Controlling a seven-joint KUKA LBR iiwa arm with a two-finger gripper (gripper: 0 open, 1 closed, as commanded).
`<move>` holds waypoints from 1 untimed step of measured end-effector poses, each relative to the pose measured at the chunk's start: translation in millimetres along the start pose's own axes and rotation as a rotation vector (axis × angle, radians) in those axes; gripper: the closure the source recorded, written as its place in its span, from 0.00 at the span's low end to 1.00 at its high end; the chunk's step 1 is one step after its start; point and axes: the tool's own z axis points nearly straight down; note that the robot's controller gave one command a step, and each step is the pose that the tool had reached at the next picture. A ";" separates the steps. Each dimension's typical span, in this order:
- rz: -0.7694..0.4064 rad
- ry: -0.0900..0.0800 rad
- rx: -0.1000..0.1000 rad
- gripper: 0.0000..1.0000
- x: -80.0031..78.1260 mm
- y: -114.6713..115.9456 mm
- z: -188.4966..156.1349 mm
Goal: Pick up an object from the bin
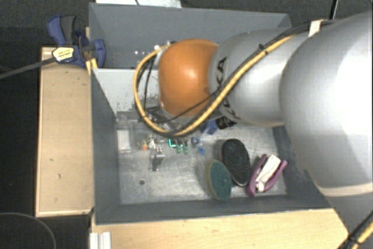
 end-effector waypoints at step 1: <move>-0.041 -0.003 0.003 0.00 -11.4 -43.6 50.2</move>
Offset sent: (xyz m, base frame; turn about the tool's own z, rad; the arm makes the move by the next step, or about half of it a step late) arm 0.0112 -0.0401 -0.0474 -0.0447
